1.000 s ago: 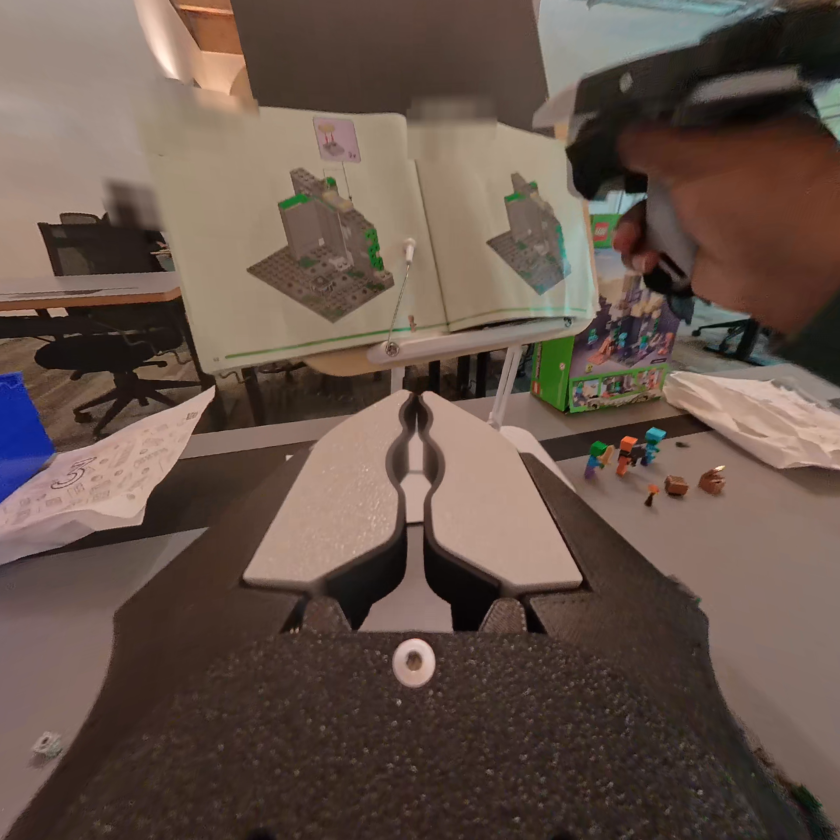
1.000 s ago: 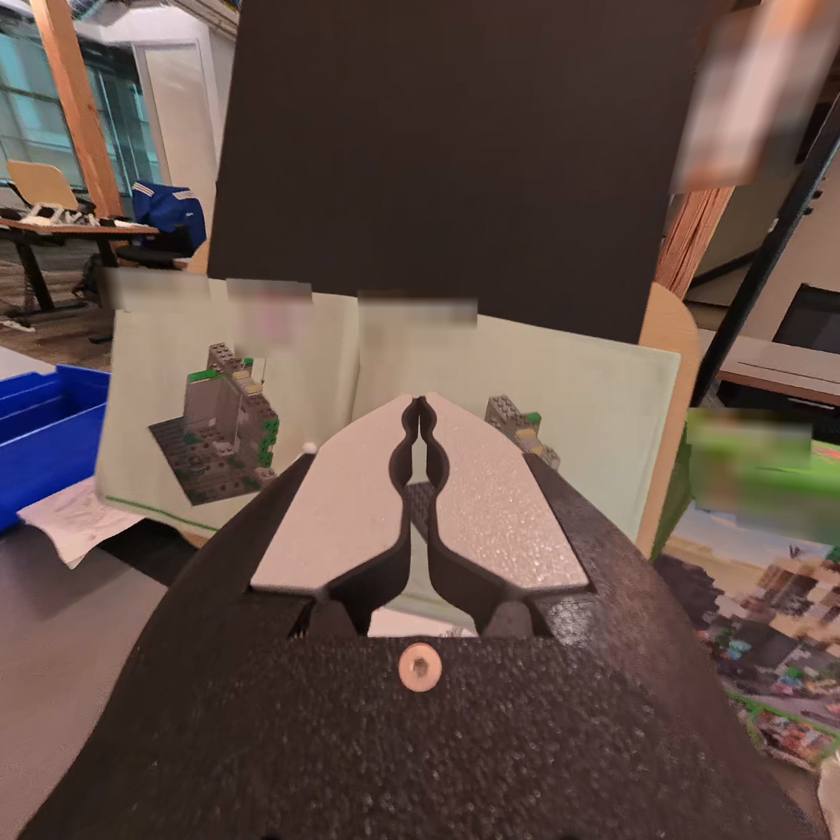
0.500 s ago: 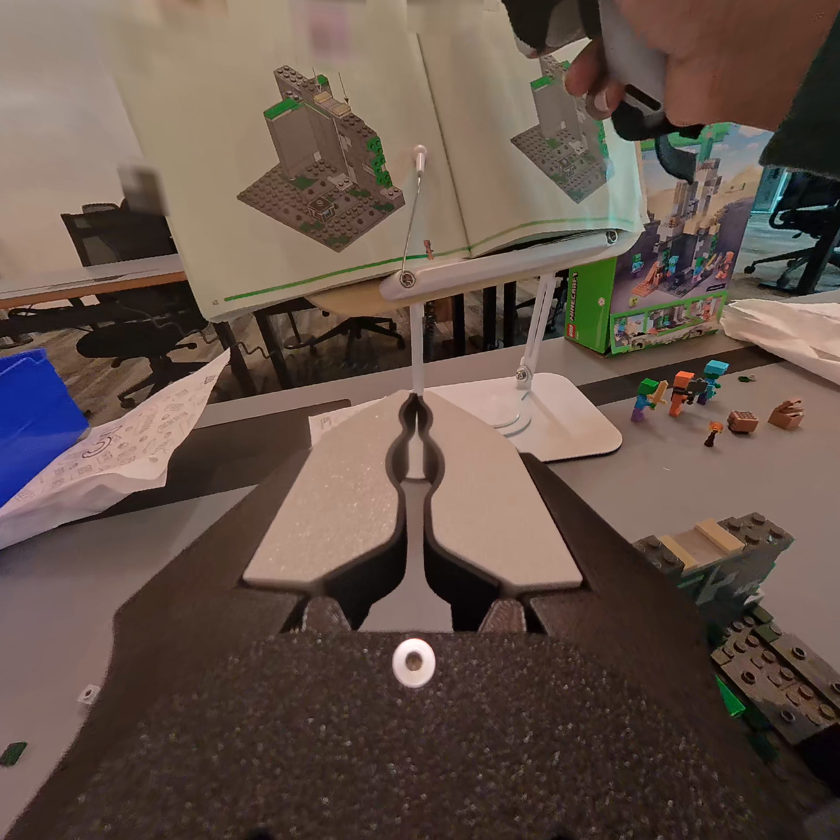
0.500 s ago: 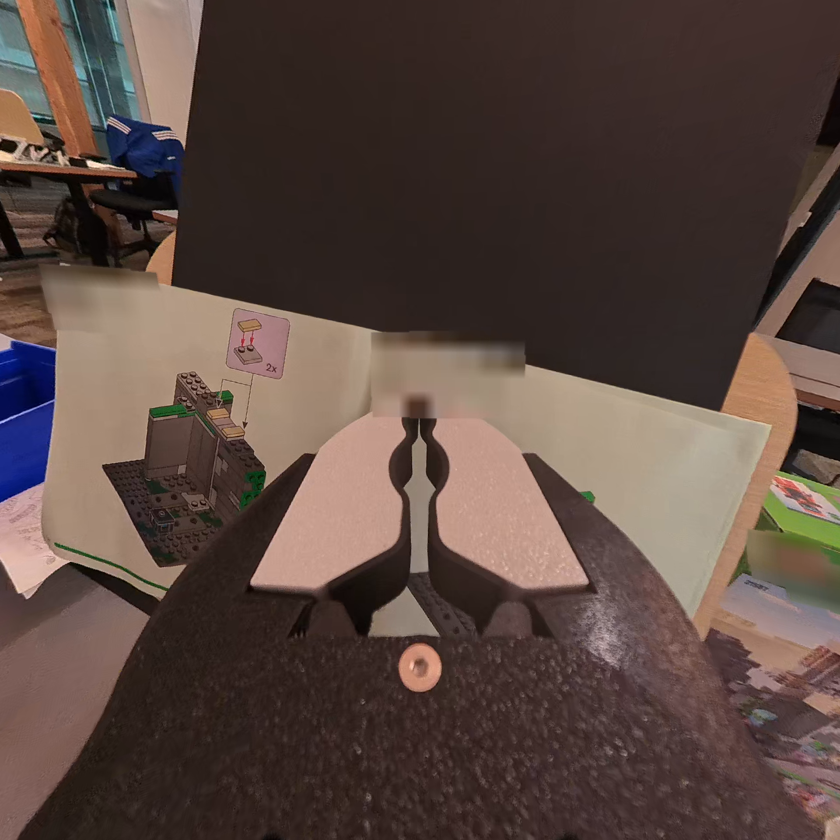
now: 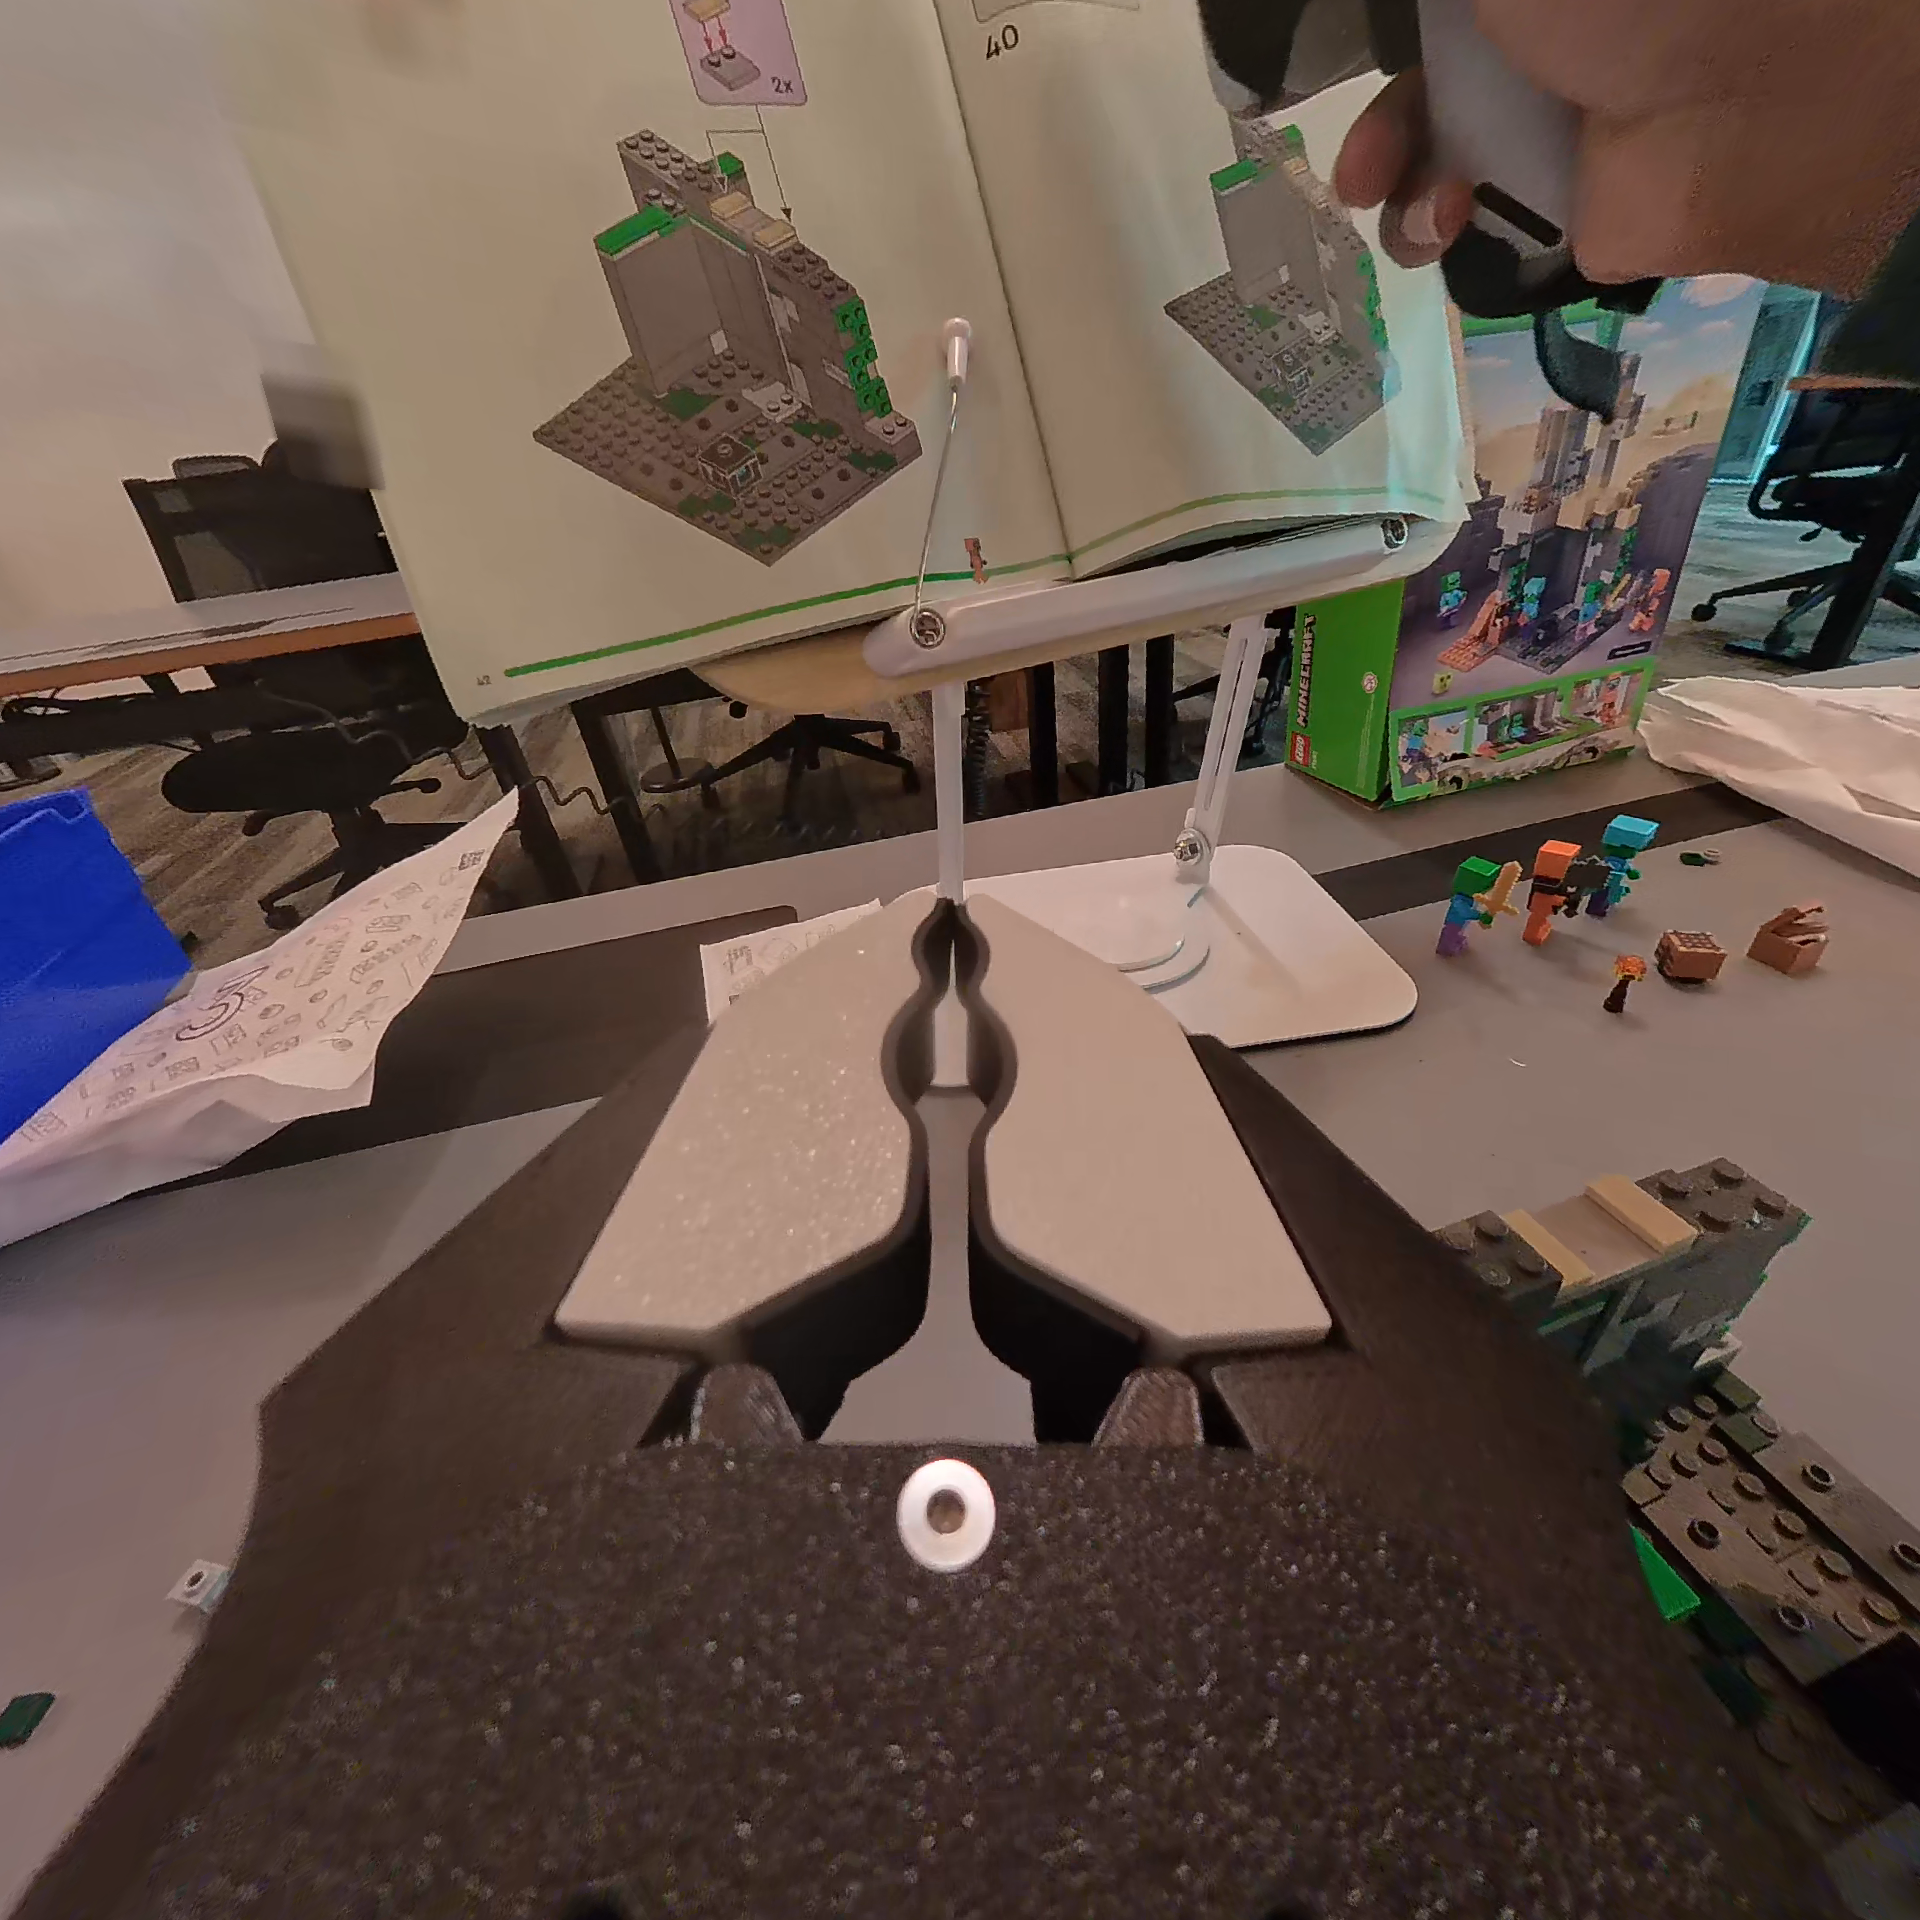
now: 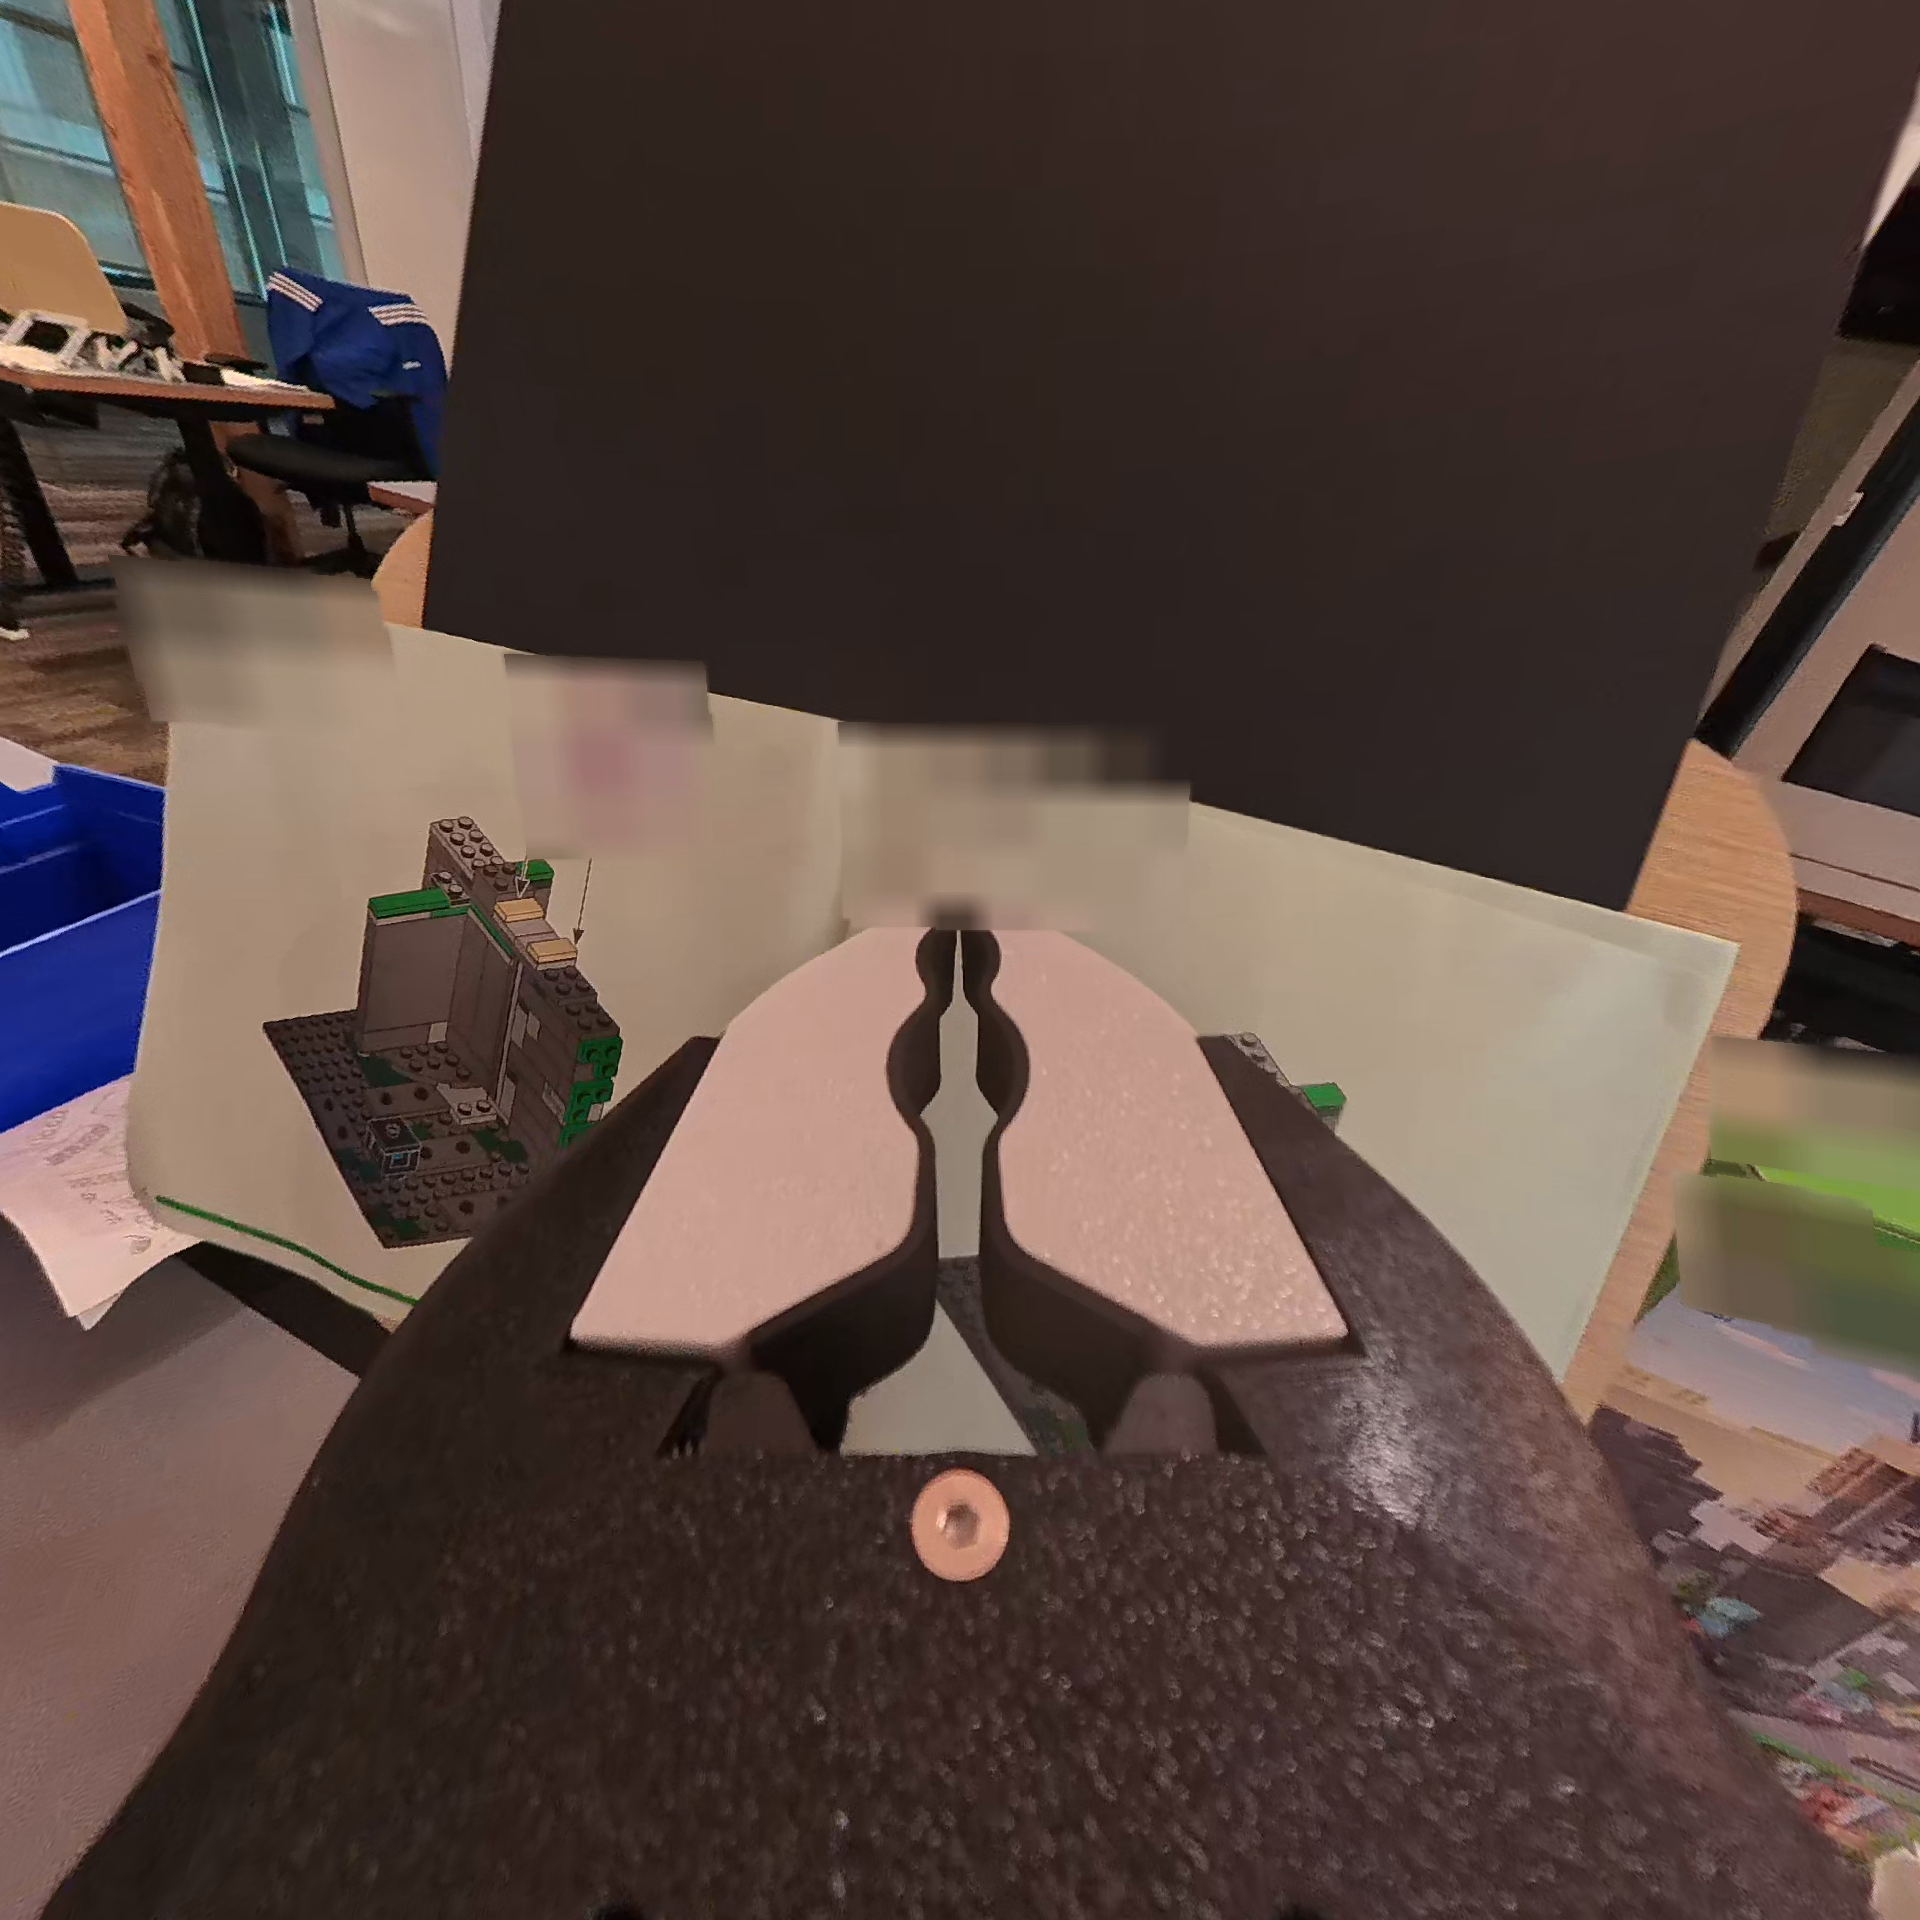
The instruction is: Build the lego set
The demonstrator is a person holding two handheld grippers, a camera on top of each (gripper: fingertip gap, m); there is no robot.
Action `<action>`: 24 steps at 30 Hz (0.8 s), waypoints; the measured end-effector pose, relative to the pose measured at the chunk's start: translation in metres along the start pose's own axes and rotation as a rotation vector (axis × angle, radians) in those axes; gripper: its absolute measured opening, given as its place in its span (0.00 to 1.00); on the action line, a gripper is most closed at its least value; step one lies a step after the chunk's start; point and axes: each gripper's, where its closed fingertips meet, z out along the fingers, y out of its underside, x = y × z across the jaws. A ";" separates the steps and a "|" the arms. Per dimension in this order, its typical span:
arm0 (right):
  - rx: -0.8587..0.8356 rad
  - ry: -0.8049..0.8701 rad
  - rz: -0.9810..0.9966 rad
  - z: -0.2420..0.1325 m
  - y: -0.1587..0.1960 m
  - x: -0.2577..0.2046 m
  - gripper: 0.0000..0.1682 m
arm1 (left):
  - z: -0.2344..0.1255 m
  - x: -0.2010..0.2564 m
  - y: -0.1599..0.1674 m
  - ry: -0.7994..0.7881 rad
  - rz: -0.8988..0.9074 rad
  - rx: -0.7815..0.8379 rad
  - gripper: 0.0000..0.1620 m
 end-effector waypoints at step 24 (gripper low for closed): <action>-0.014 0.023 -0.027 -0.057 0.072 0.051 0.00 | 0.002 0.015 0.010 0.025 0.055 -0.019 0.00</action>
